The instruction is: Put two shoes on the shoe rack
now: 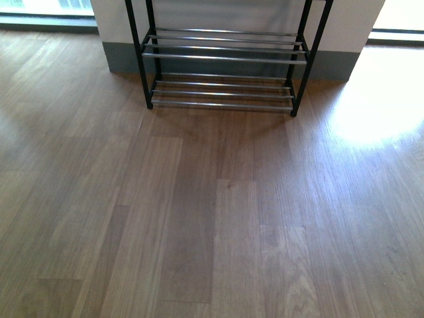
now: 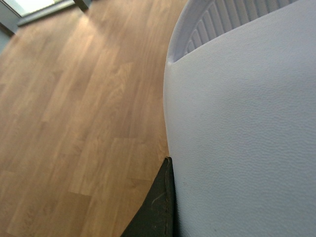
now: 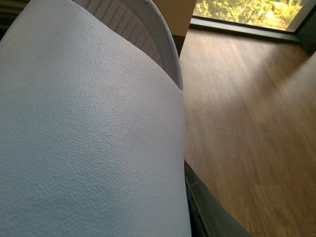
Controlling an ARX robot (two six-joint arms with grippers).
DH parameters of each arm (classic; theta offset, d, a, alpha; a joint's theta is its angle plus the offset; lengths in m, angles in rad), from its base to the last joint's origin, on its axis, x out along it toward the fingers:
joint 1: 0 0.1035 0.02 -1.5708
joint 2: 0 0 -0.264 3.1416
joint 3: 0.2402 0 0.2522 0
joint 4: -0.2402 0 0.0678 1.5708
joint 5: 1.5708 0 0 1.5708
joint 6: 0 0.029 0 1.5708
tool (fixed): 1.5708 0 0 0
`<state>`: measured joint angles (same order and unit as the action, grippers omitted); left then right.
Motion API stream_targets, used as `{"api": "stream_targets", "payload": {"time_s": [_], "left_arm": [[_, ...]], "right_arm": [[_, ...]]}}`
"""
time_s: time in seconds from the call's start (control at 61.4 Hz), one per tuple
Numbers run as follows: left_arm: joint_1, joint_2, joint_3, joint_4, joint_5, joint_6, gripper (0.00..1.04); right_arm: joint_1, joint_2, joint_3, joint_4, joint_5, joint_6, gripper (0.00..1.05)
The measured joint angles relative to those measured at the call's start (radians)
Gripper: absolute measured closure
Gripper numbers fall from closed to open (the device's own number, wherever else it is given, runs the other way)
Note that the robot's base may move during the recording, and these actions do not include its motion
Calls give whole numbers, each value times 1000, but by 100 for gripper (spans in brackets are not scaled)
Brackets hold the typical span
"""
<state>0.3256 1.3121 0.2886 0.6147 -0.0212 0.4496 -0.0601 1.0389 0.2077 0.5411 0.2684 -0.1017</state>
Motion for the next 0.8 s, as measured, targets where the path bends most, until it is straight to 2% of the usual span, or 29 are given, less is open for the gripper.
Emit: {"api": "stream_targets", "payload": {"time_s": [0.293,0.505,0.798], "left_arm": [[8,-436,-46,-283,17,50,103],[-6,-668,-59,-438,-3,24,103],[-9,-706,-61,-446,-5,2,103]], "right_arm": [[0,0,0,0,0,0,103],[0,0,0,0,0,0,103],[0,0,0,0,0,0,103]]}}
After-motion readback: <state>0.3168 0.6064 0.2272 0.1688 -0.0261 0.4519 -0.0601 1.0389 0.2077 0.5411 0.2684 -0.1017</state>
